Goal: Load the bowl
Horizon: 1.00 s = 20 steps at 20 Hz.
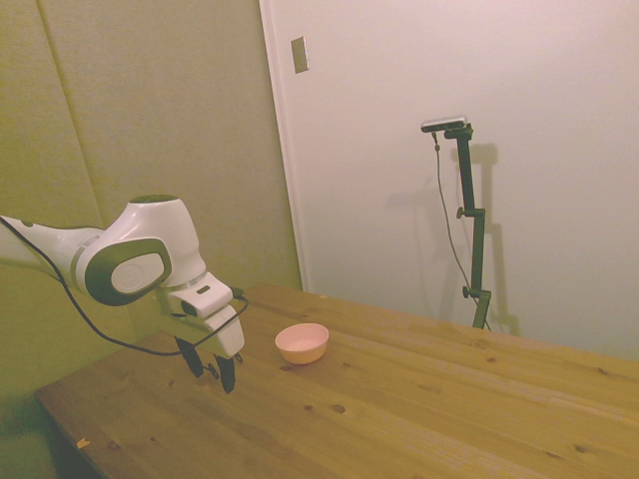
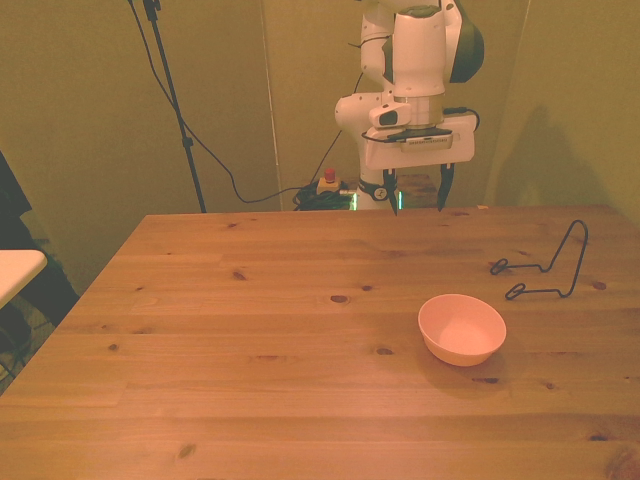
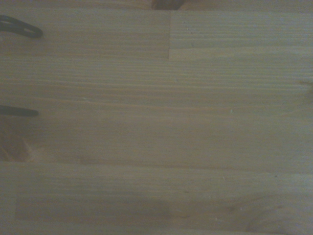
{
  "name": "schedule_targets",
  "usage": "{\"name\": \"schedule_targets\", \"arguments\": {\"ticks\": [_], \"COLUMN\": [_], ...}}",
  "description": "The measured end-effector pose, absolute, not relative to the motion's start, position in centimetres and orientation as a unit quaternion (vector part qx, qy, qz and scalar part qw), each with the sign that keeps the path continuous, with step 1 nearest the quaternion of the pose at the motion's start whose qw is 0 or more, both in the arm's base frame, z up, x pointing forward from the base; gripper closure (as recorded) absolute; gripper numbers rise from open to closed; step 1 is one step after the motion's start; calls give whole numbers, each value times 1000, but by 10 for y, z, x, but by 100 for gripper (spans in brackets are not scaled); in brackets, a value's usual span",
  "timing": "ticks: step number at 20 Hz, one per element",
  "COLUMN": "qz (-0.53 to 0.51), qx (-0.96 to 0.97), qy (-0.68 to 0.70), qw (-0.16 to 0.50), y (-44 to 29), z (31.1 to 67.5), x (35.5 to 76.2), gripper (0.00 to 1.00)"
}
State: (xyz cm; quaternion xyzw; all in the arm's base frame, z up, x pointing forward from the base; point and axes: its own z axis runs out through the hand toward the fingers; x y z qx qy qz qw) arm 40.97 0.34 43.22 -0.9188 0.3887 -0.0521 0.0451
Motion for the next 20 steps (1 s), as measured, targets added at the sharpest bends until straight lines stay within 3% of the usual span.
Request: {"name": "schedule_targets", "arguments": {"ticks": [8, 20], "qz": [-94, -133], "qx": [-911, -897], "qy": [397, 416], "qw": [60, 60], "y": [26, 92], "z": [441, 445], "x": [435, 545], "gripper": [0, 0]}}
